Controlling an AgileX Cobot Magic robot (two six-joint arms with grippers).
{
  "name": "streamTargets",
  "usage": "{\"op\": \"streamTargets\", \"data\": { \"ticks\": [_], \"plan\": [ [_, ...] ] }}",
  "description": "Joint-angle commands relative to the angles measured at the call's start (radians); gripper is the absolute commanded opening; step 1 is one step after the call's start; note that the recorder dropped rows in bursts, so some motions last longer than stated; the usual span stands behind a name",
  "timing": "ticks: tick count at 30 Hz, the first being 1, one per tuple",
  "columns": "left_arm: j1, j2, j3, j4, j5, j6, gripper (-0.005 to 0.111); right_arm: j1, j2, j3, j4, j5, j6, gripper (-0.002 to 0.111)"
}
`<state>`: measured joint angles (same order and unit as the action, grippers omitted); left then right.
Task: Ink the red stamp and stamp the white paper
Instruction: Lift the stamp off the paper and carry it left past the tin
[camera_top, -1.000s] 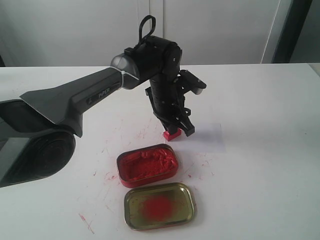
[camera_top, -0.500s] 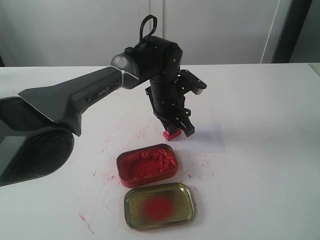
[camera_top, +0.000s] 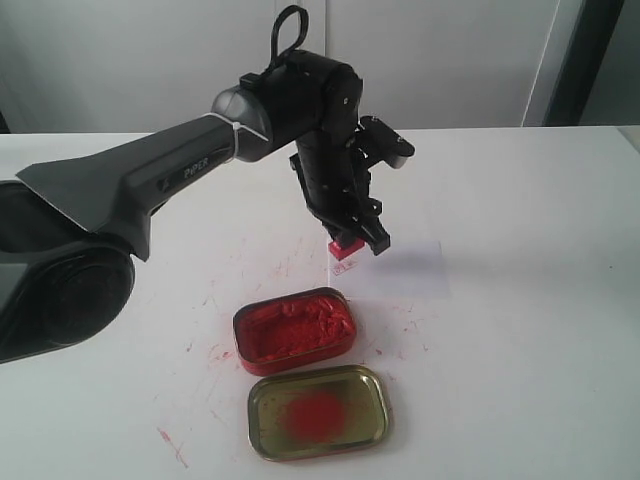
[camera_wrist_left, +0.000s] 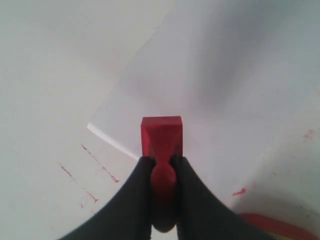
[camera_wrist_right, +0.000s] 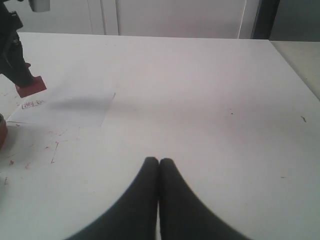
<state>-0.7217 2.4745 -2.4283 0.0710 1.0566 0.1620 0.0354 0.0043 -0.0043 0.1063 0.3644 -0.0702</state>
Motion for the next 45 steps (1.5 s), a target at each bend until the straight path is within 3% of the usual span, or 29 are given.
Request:
{"op": "streamTargets", "data": {
  "ticks": [1, 15, 20, 26, 30, 36, 45],
  "plan": [
    [0.000, -0.020, 0.007, -0.006, 0.015, -0.006, 0.000, 0.003, -0.004, 0.004, -0.002, -0.013, 0.003, 0.000],
    [0.000, -0.020, 0.007, -0.025, 0.080, -0.006, 0.000, 0.003, -0.004, 0.004, -0.002, -0.013, 0.003, 0.000],
    [0.012, -0.048, 0.007, -0.145, 0.140, 0.045, 0.000, 0.003, -0.004, 0.004, -0.002, -0.013, 0.003, 0.000],
    [0.137, -0.092, 0.007, -0.405, 0.165, 0.056, 0.000, 0.003, -0.004, 0.004, -0.002, -0.013, 0.003, 0.000],
    [0.168, -0.113, 0.041, -0.487, 0.165, 0.070, 0.000, 0.003, -0.004, 0.004, -0.002, -0.013, 0.003, 0.000],
    [0.176, -0.163, 0.110, -0.475, 0.165, 0.077, 0.000, 0.003, -0.004, 0.004, -0.002, -0.013, 0.003, 0.000],
    [0.249, -0.324, 0.340, -0.451, 0.165, 0.090, 0.000, 0.003, -0.004, 0.004, -0.002, -0.013, 0.023, 0.000]
  ]
}}
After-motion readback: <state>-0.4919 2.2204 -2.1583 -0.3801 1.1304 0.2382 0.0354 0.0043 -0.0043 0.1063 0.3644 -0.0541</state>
